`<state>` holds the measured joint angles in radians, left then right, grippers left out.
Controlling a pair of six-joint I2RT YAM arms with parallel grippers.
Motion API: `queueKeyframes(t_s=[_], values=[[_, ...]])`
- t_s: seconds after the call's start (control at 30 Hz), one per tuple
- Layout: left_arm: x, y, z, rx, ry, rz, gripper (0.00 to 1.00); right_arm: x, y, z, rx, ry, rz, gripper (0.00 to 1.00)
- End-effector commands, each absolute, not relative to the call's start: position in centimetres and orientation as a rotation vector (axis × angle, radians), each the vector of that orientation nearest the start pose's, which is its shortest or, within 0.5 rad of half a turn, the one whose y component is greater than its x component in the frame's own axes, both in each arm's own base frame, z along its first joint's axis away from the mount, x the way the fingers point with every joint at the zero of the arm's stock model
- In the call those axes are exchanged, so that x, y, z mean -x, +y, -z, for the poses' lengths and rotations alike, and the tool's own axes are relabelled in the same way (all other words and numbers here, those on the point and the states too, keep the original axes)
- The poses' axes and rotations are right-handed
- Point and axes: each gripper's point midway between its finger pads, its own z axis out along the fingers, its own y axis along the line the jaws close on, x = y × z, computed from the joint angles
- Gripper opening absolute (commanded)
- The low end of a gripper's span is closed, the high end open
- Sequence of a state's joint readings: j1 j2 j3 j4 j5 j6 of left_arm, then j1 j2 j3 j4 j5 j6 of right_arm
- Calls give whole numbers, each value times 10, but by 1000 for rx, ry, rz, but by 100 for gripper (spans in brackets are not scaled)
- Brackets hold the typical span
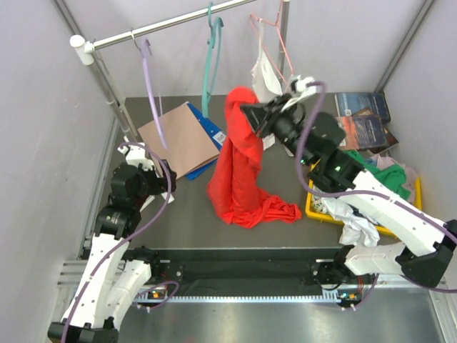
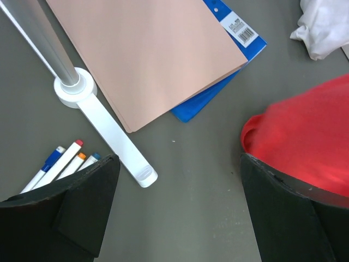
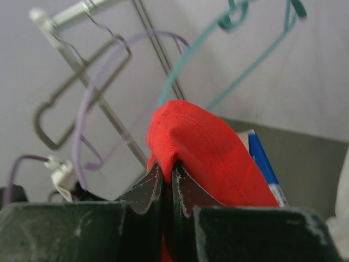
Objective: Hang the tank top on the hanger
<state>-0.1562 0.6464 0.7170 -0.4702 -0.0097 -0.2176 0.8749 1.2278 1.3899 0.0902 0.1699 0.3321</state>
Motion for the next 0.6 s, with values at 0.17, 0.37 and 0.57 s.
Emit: queueKeyframes(t_s=[0.17,0.37,0.57], values=[[-265,-66,-227,131,1953,376,94,-263,364,-340,225,1632,-870,0],[-252,-79,-212,217,1963,519,94,-265,430,-347,320,1617,-902,9],[-243,-91,-191,242,1986,615,93,-284,423,-307,245,1773,-820,99]])
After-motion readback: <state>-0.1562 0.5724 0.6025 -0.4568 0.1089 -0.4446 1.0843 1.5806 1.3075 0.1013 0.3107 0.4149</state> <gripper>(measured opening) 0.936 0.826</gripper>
